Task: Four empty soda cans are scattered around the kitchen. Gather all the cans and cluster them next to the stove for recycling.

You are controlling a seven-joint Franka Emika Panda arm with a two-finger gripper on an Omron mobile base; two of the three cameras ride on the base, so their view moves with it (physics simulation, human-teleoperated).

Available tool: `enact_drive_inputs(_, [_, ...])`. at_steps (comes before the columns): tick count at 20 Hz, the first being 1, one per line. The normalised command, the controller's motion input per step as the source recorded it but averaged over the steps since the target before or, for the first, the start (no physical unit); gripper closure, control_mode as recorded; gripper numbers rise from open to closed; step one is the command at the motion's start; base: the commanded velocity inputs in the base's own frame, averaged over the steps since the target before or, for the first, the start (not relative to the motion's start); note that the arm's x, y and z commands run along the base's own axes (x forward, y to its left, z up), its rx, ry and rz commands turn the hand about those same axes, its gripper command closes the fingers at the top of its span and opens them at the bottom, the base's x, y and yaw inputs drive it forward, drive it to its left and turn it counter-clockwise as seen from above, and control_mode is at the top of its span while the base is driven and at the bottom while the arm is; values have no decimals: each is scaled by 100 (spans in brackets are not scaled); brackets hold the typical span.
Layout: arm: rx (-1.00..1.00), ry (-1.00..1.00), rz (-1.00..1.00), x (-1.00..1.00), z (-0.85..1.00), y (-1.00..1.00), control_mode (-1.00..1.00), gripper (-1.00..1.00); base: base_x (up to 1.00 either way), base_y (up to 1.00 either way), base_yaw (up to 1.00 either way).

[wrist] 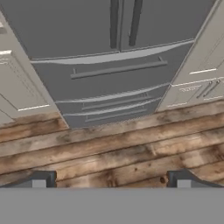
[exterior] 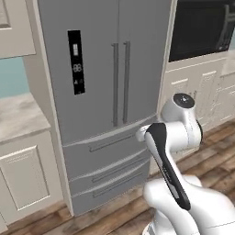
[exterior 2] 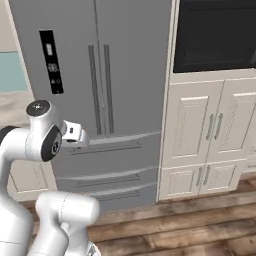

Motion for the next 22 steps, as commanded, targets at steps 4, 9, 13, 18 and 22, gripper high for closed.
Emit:
enact_drive_inputs(4, [0,0,0,0,0,0,100,-100,0,-44,-38])
enact_drive_inputs(9, [0,0,0,0,0,0,100,-100,0,-30,-43])
enact_drive_inputs(13, [0,0,0,0,0,0,100,-100,0,-10,-47])
enact_drive_inputs(18, [0,0,0,0,0,0,100,-100,0,-2,-48])
enact_drive_inputs(22, [0,0,0,0,0,0,100,-100,0,0,-46])
